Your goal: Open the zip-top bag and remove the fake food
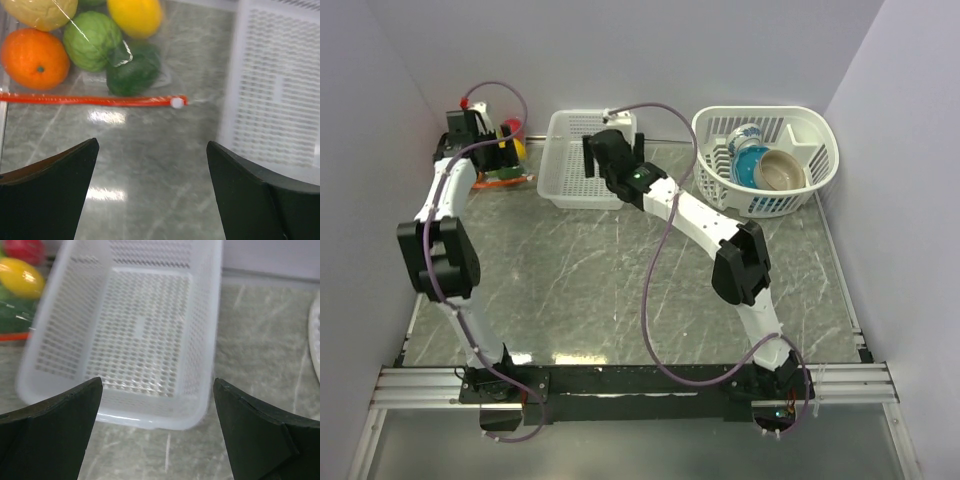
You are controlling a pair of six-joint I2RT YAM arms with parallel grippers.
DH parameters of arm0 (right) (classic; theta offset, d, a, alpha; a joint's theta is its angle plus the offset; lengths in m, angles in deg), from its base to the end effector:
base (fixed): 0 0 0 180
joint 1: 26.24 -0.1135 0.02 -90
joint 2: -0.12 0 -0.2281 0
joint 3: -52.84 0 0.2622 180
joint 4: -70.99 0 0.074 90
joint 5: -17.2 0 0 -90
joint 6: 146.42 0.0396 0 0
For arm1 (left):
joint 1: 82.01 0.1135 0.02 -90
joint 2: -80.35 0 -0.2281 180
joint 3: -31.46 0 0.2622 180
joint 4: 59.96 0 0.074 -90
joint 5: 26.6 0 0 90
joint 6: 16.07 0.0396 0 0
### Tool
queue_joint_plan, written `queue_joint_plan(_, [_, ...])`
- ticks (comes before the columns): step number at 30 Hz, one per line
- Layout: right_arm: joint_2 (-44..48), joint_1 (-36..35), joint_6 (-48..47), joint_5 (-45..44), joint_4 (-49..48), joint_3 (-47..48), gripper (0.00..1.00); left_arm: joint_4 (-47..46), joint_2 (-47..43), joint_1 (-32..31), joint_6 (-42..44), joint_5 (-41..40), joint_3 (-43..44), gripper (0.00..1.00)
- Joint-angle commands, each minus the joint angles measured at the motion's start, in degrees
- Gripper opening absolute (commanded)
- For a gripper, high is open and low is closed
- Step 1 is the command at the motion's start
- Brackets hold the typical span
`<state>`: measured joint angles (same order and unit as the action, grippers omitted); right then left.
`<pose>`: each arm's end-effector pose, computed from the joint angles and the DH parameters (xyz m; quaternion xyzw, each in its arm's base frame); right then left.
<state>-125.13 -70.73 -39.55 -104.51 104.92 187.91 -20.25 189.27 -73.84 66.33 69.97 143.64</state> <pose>0.3772 0.3414 0.3005 -0.0484 0.8194 0.0698 0.5669 0.4430 0.0590 0.2768 -0.0967 0.8864 -0.0489 0.4500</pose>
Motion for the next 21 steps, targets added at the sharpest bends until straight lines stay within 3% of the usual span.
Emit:
queue_joint_plan(1, [3.52, 5.1, 7.38, -0.4, -1.73, -5.64, 0.99, -5.12, 8.22, -0.08, 5.31, -3.75, 7.12, 0.97])
queue_joint_plan(7, [-2.53, 9.24, 13.37, 7.0, 4.42, -0.47, 0.96, -7.92, 16.67, -0.69, 8.98, -6.39, 13.37, 0.97])
queue_joint_plan(16, [-8.6, 9.95, 15.13, 13.86, 5.13, 3.49, 0.93, -18.03, 14.83, -5.35, 17.17, -13.16, -0.33, 0.97])
queue_joint_plan(21, [-8.69, 10.21, 16.36, 16.23, 3.72, -0.64, 0.91, -23.31, 14.56, -5.79, 19.02, -16.49, -7.37, 0.97])
